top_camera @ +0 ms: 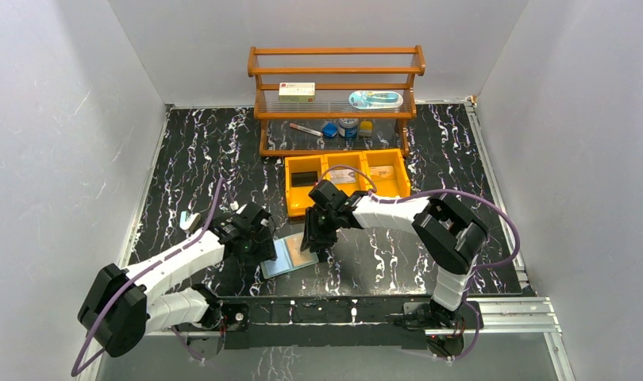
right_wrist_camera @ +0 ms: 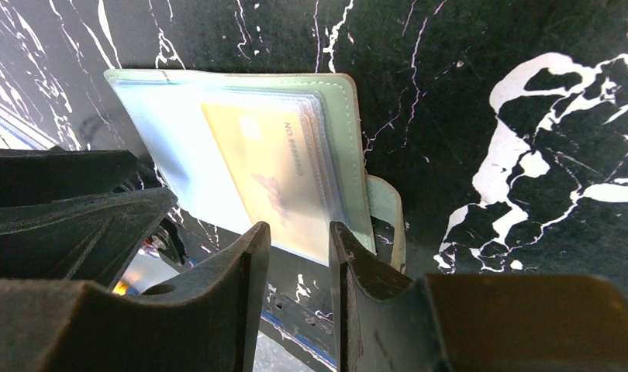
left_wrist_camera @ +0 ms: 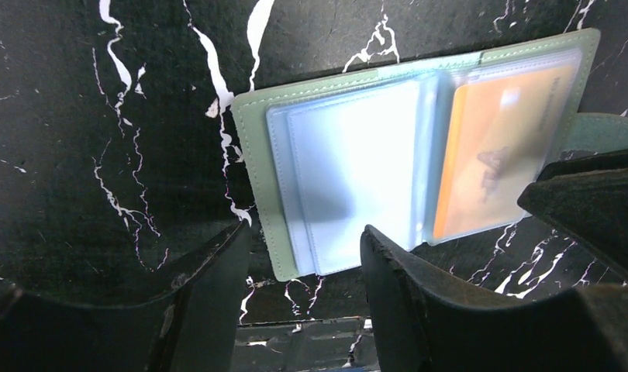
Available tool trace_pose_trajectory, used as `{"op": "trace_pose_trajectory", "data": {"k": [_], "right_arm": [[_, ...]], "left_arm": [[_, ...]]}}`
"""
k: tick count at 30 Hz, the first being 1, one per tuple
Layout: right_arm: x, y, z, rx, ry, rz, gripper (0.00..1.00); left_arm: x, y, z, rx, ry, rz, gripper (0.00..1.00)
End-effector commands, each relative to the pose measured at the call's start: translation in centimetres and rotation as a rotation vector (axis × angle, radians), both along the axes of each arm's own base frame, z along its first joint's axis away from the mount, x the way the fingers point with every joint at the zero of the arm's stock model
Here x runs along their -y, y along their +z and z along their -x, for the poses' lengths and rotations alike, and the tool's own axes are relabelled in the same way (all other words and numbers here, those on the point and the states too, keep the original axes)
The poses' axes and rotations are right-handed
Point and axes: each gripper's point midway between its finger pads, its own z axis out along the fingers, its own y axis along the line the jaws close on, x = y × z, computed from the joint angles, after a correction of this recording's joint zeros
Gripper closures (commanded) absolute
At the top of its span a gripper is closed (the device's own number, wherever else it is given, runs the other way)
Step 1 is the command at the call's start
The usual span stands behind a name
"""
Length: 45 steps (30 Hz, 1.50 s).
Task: Take the credit cards out of the card holder
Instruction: Remove the credit card from the card holder.
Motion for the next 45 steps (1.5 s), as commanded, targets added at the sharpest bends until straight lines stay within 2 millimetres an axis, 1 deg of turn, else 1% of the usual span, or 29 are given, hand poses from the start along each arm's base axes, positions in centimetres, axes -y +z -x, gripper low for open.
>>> {"op": "trace_pose_trajectory", "data": {"k": [1,4,7,9,12,15,19,26,27,28,33,39,45], "right_arm": [[-0.4,-0.4,0.0,-0.001,0.012,-0.003,0.58],[-0.4,-0.5,-0.1,-0.005,0.016,-0.002,0.57],[-0.7,-0.3,0.1,-0.007,0.026,-0.013,0.58],[-1.0,-0.1,0.2,-0.009,0.037,-0.032,0.58],[-1.8,0.7,0.5,-0.019,0.060,-0.075,0.61],[-2.5,1.7,0.4,-0.007,0.071,-0.113,0.62],[-3.2,3.1,0.1,0.010,0.069,-0.154,0.62],[-3.3,4.5,-0.3,0.045,0.044,-0.189,0.62],[-3.3,4.4,-0.3,0.047,0.040,-0.189,0.62],[-3.3,5.5,-0.4,0.065,0.036,-0.212,0.62],[-3.5,7.0,0.0,0.077,0.031,-0.267,0.62],[-3.7,6.9,0.2,0.066,0.043,-0.270,0.62],[-4.2,6.0,0.2,0.041,0.054,-0.256,0.61]], "left_arm": [[0.0,-0.6,1.0,-0.017,0.001,0.029,0.47],[0.9,-1.0,1.2,-0.044,-0.022,0.066,0.51],[1.0,-1.3,1.3,-0.061,-0.031,0.061,0.57],[1.4,-1.3,1.1,-0.055,-0.041,0.077,0.60],[2.2,-1.1,0.9,-0.045,-0.060,0.117,0.64],[2.8,-1.0,0.8,-0.041,-0.074,0.145,0.66],[3.3,-0.8,0.6,-0.031,-0.090,0.171,0.67],[4.0,-0.5,0.0,-0.023,-0.119,0.183,0.67],[4.1,-0.5,0.0,-0.023,-0.121,0.181,0.68],[4.1,-0.4,-0.1,-0.022,-0.122,0.182,0.68],[4.4,-0.3,-0.4,-0.014,-0.130,0.187,0.68],[4.8,0.0,-0.8,0.003,-0.148,0.199,0.68],[4.7,0.2,-1.2,0.013,-0.152,0.184,0.69]]}}
